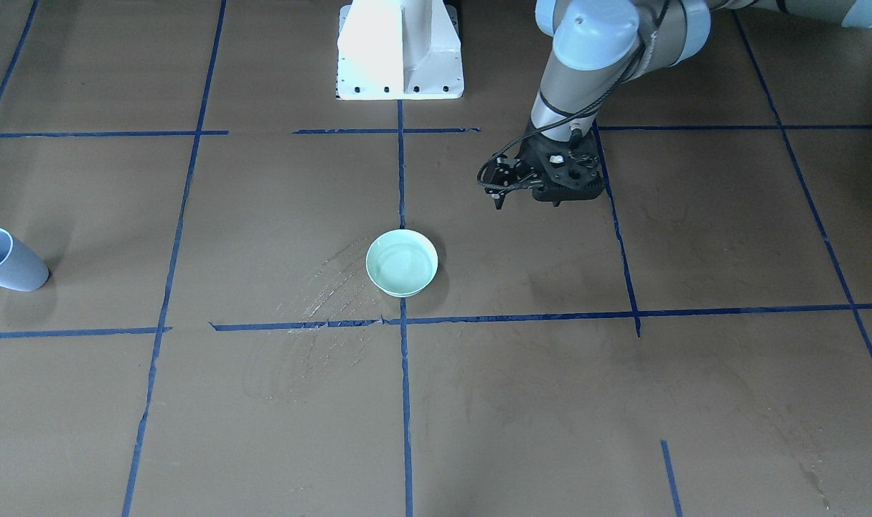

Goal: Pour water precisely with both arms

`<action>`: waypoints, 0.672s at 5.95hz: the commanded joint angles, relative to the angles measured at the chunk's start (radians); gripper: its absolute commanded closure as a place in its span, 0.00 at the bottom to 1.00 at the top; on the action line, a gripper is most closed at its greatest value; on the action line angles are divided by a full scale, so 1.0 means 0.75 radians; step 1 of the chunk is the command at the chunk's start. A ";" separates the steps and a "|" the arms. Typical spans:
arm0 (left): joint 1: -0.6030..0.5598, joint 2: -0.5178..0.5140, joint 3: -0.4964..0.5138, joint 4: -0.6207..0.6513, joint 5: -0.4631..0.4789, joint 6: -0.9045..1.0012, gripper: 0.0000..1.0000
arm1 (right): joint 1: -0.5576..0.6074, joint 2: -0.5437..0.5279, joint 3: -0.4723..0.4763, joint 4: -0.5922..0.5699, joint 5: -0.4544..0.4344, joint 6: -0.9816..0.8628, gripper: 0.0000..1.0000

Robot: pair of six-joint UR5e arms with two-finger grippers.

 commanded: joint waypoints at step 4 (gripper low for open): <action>0.063 -0.269 0.411 -0.225 0.082 -0.246 0.00 | 0.017 0.092 0.001 -0.540 0.009 -0.300 0.00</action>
